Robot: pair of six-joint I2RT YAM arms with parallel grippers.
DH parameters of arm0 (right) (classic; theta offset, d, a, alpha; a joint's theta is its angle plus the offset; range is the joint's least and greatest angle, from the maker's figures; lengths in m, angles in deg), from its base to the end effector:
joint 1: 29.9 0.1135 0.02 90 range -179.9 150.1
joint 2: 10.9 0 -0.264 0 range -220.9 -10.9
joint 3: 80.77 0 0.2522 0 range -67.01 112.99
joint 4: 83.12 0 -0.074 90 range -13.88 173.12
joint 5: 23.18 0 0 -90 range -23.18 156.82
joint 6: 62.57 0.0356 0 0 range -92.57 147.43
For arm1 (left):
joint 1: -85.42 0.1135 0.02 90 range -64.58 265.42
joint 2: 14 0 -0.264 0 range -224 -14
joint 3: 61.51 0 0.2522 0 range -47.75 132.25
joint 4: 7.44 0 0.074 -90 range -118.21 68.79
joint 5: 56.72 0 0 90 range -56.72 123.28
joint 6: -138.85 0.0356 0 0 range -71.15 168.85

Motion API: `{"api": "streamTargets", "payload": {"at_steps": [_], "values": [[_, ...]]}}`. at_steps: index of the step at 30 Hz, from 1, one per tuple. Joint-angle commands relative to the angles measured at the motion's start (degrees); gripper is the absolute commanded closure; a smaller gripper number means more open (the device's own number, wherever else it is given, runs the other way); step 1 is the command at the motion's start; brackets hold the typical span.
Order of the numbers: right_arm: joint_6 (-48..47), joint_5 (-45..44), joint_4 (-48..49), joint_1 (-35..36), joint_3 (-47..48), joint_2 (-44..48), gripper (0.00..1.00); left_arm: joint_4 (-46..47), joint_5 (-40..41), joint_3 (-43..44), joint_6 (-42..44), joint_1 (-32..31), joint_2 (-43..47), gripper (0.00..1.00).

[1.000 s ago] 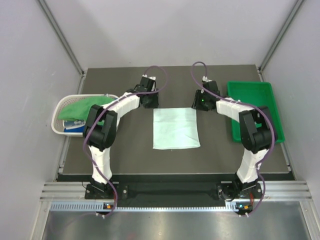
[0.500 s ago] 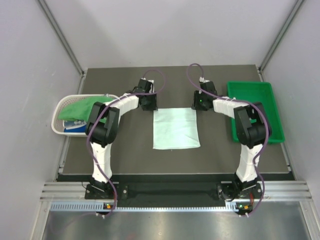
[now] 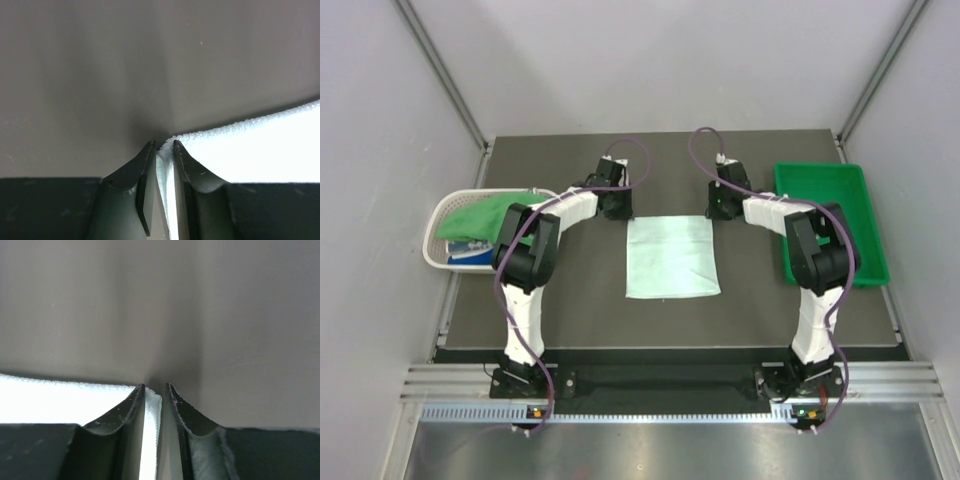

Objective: Fold and stack the towels
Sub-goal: Fold the towel

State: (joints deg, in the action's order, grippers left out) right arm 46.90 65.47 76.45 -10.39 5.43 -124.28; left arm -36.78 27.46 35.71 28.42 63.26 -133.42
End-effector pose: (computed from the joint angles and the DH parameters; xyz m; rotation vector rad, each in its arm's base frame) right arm 0.3990 0.1405 0.1597 0.0102 2.4214 0.2864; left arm 0.4165 -0.1735 0.1625 0.0826 2.5159 -0.4380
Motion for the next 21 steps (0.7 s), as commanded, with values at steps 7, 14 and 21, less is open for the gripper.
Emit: {"api": "streamTargets", "payload": {"at_steps": [7,14,21], "values": [[-0.65,-0.5,-1.5,0.71,-0.37,1.67,0.74,0.28,-1.56,-3.65,-0.84,0.09,0.58,0.67],[-0.57,-0.24,-1.06,0.79,-1.6,3.96,0.69,1.25,-1.82,-5.76,-1.63,0.79,2.87,0.63],[-0.83,-0.07,-0.97,0.71,-2.22,4.05,0.7,0.72,-1.38,-6.47,-1.46,1.32,3.66,0.63]]}}
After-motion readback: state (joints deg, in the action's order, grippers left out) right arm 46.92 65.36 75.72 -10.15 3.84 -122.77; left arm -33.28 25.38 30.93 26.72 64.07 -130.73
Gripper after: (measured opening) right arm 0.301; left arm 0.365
